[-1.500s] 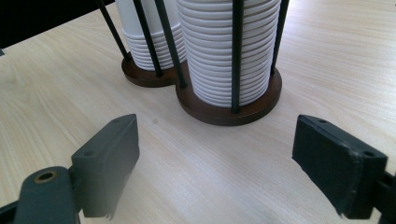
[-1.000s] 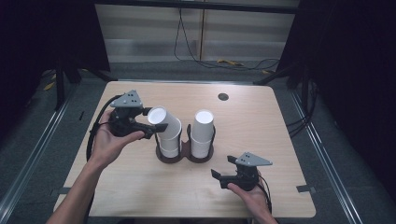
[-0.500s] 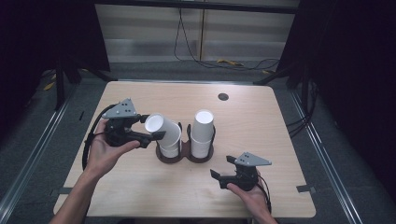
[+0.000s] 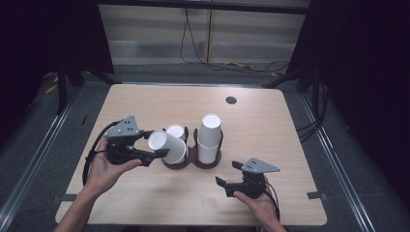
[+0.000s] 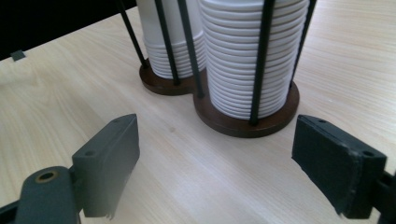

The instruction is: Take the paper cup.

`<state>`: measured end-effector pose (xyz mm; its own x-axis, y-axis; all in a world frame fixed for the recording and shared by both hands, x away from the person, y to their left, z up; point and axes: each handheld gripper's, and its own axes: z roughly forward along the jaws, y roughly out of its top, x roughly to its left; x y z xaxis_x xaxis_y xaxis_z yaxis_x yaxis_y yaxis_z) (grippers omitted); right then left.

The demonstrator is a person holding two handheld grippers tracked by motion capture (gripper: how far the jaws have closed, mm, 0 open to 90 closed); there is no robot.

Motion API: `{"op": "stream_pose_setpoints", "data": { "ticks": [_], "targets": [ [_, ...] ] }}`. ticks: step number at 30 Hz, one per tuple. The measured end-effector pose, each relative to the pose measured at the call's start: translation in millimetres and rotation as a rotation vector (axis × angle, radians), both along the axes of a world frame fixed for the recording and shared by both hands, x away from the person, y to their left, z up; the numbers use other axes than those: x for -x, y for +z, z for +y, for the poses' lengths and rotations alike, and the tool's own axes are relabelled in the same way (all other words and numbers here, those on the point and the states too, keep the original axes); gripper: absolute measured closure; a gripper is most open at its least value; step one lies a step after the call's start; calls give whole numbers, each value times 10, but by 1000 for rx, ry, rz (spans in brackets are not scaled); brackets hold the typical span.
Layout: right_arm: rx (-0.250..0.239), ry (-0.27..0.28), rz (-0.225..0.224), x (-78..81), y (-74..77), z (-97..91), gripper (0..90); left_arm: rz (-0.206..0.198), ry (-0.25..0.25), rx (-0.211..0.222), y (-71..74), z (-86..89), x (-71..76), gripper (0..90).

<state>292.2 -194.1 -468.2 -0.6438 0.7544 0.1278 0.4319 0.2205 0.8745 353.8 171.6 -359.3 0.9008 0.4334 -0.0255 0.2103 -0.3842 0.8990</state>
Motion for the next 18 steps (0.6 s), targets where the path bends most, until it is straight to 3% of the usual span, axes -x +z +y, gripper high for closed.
{"op": "stream_pose_setpoints", "data": {
  "ticks": [1,5,11,18],
  "targets": [
    [0,2,1,4,2,10,147,-8,-2,14,2,0,39,328],
    [2,18,-3,11,7,46,147,18,-42,0,-22,-38,121,328],
    [-10,62,-16,32,61,116,139,44,-70,14,-168,-70,108,328],
    [-20,140,-29,31,119,240,136,69,-82,-3,-320,-110,93,327]
  ]
}}
